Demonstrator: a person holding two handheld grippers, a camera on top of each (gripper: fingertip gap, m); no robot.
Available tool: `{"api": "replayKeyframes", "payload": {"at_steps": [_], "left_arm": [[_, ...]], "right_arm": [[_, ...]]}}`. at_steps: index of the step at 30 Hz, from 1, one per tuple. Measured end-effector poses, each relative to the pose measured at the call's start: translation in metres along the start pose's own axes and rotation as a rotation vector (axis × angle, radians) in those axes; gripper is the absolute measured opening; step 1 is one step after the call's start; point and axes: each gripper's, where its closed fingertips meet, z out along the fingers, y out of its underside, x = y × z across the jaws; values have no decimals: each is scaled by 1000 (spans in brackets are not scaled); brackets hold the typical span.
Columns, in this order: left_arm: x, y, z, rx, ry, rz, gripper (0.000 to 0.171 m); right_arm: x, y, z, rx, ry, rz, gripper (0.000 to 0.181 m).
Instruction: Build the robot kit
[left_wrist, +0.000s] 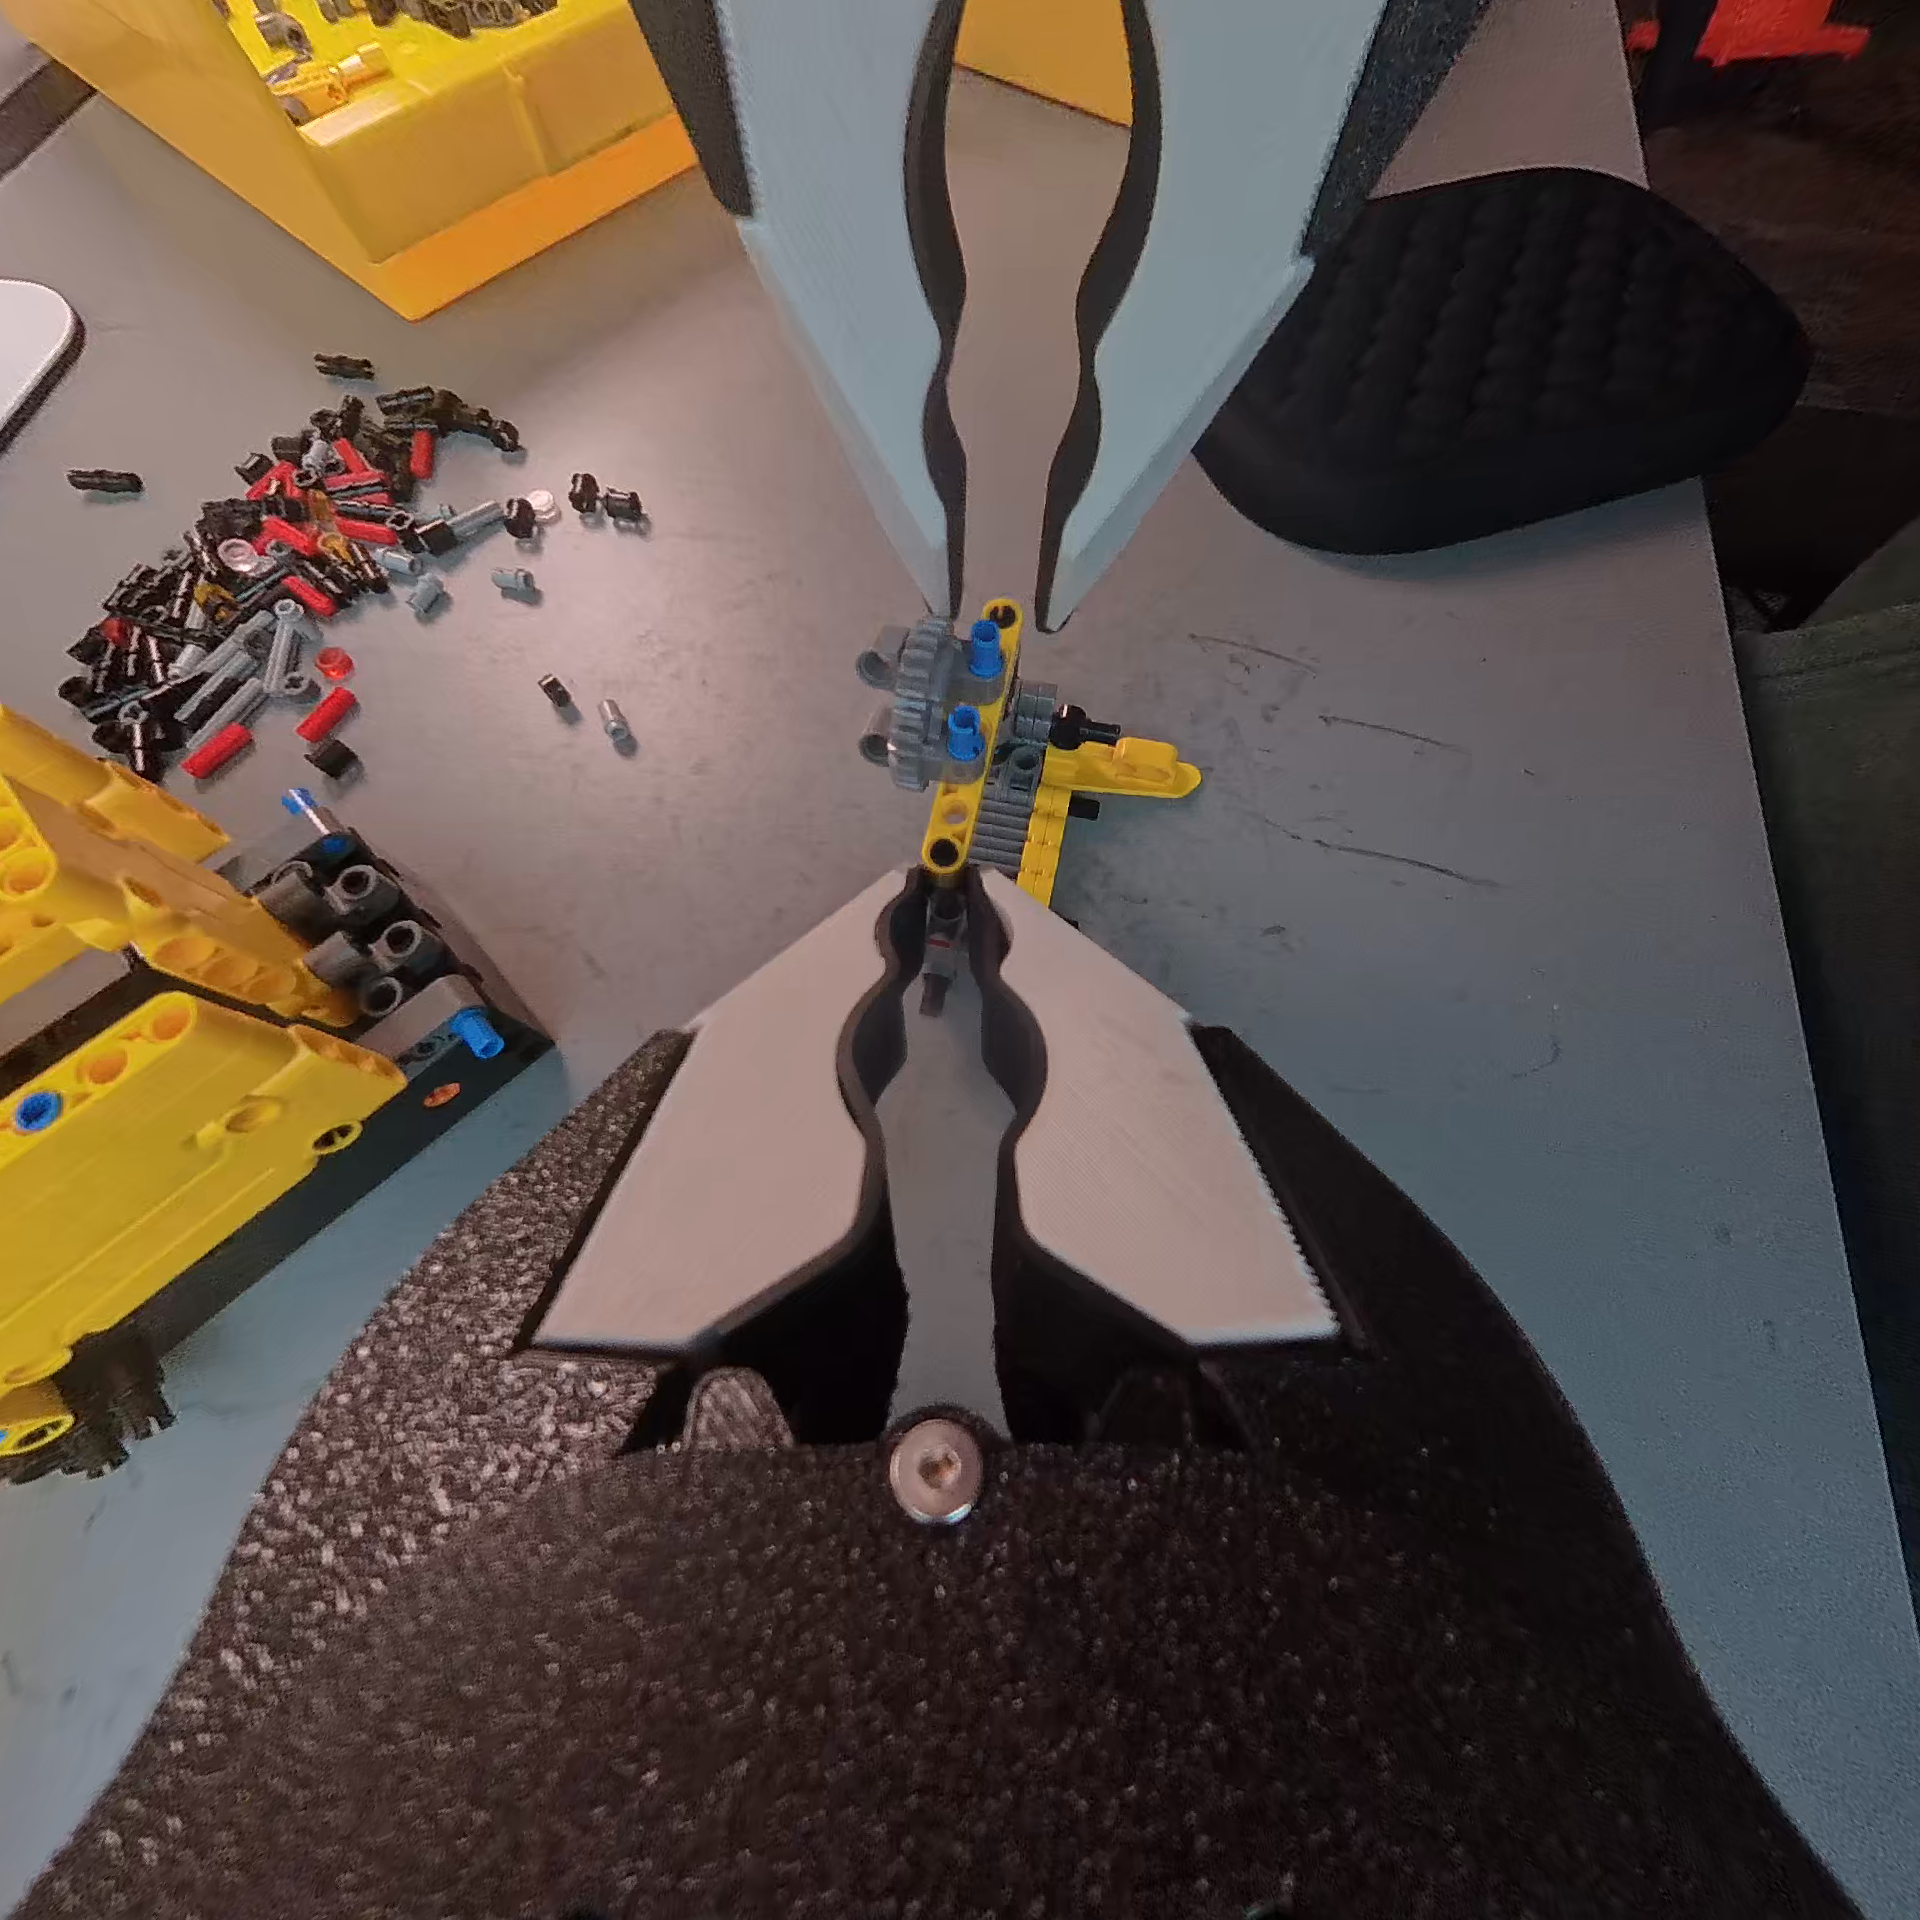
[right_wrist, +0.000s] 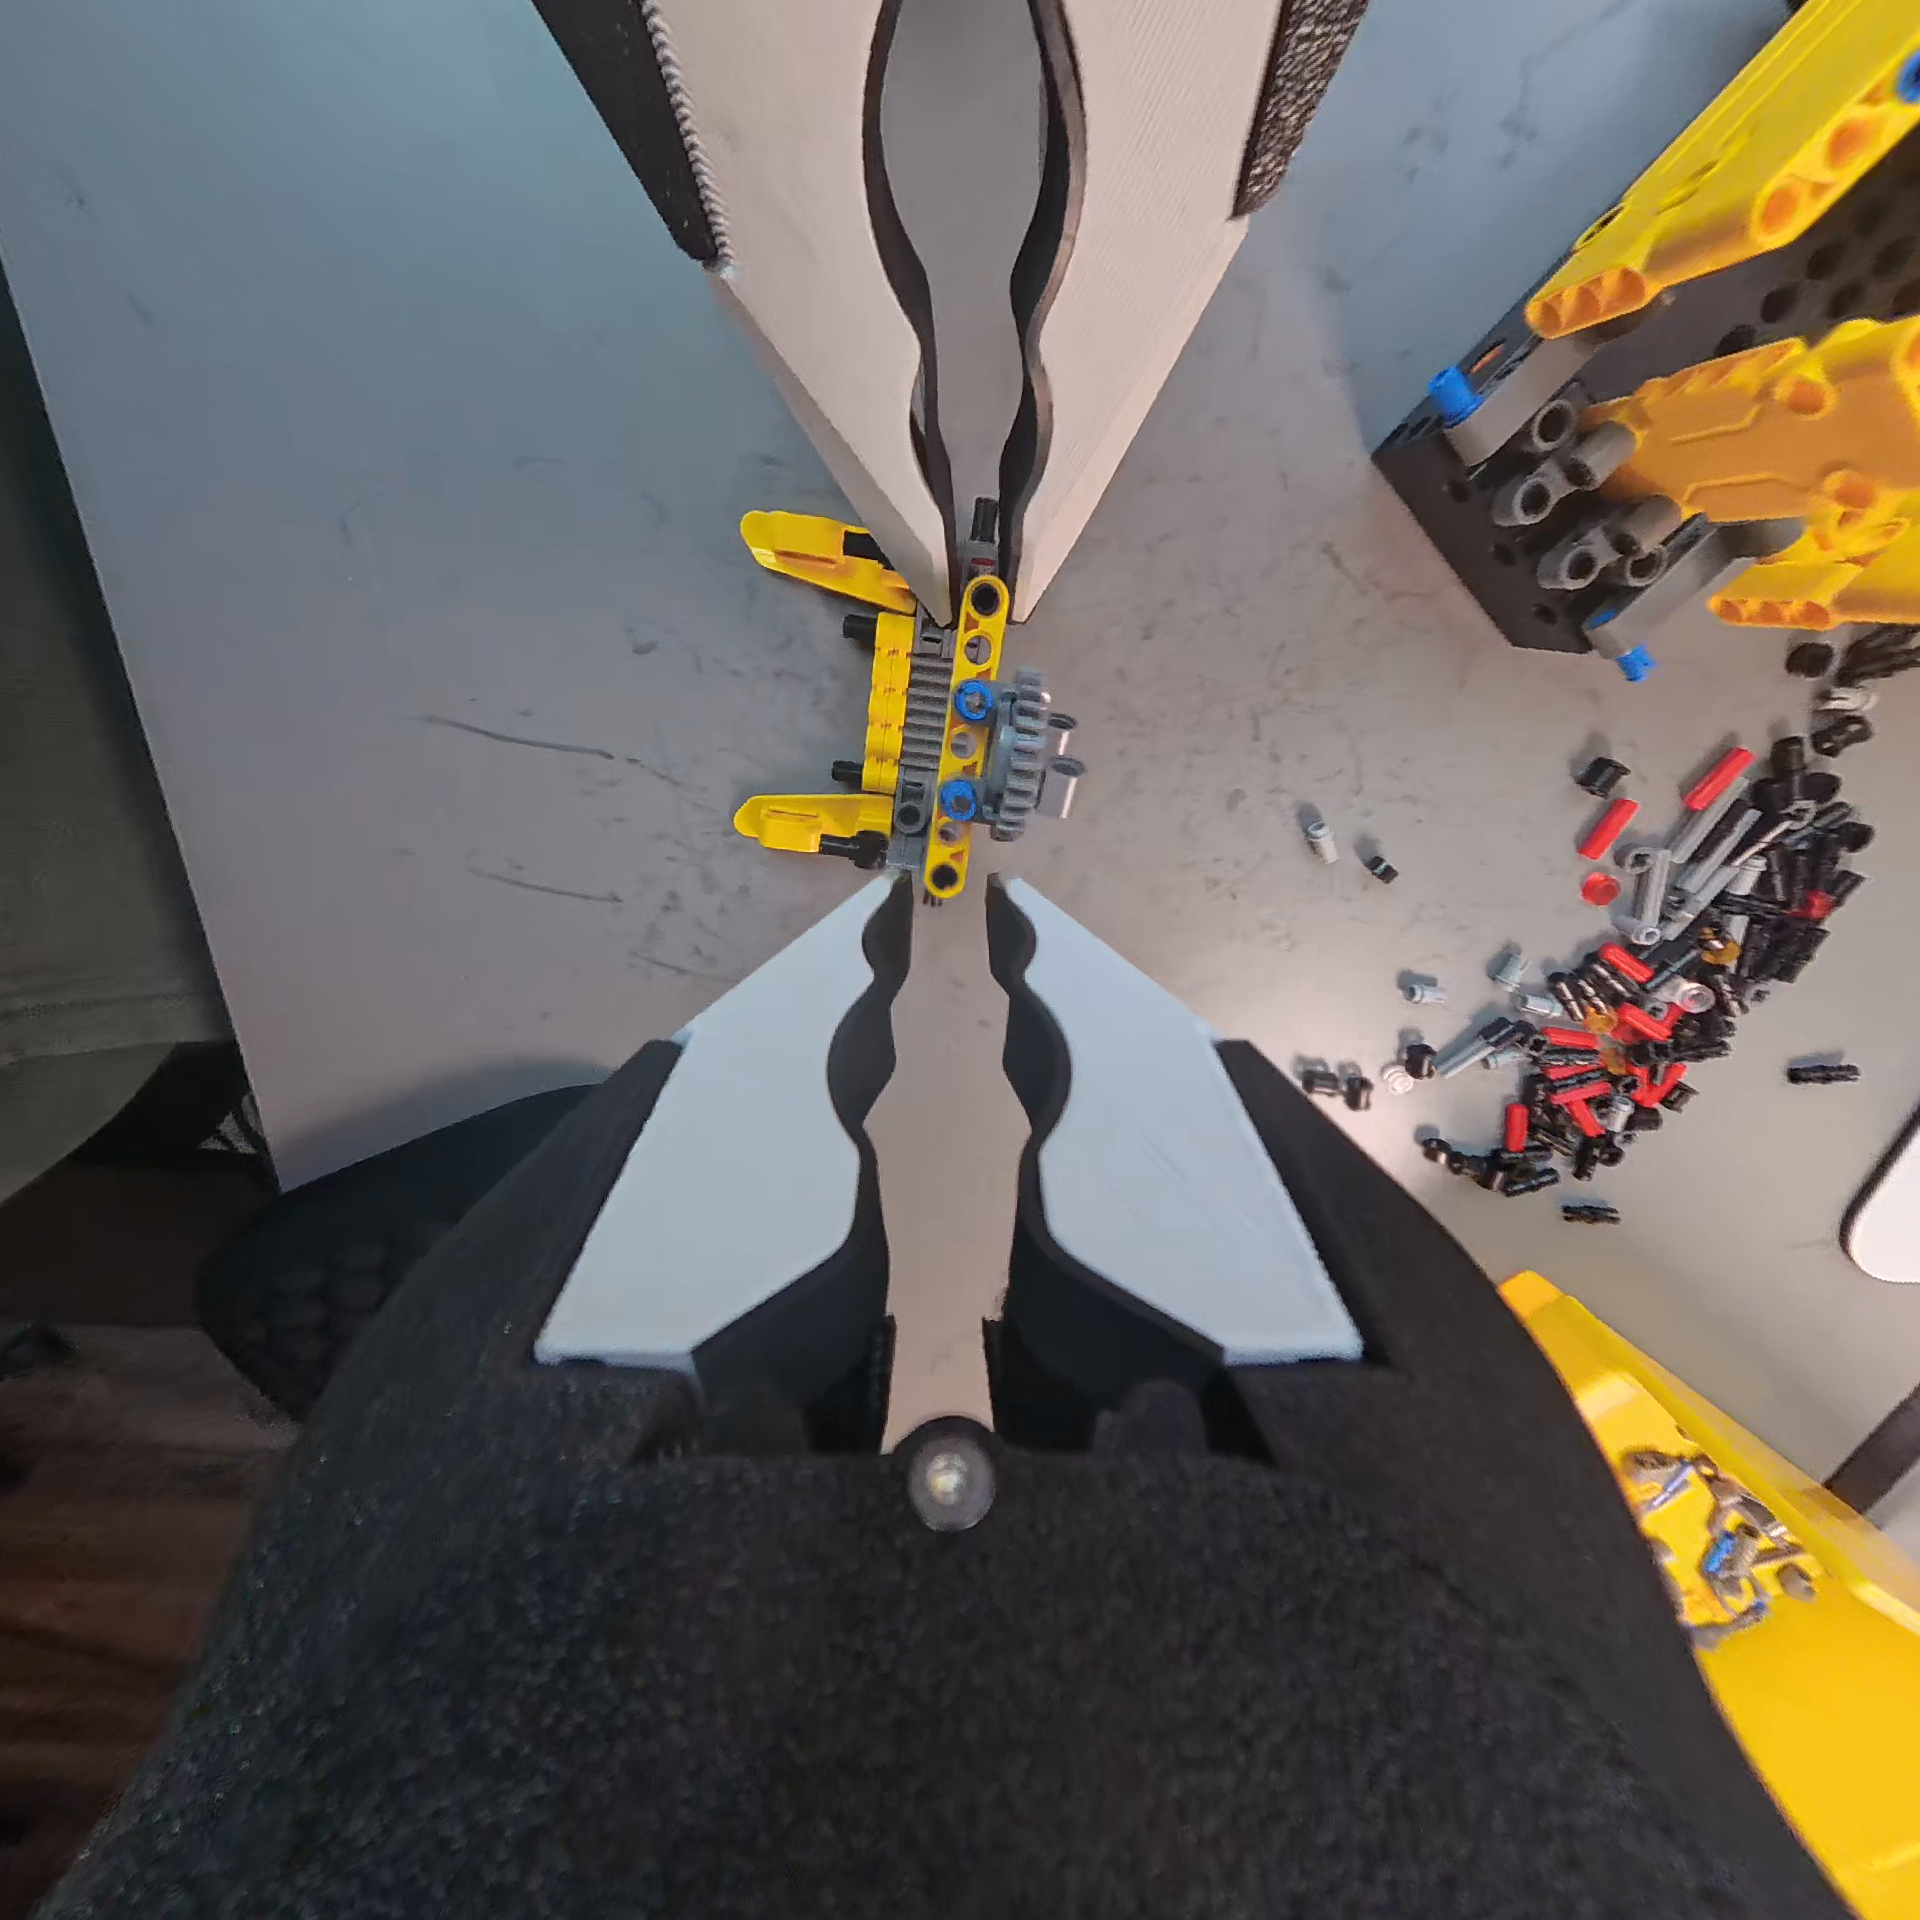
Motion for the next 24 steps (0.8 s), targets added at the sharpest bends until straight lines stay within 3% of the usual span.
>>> {"api": "replayKeyframes", "payload": {"at_steps": [2,14,24], "left_arm": [[0,0,0,-2,-4,3,7],[0,1,-1,-16,-17,4,6],[1,0,-1,17,-2,-41,6]], "right_arm": [[-1,2,5,-28,-1,-5,6],[-1,-2,4,-92,-25,14,6],[0,-2,6,-44,-3,-10,4]]}}
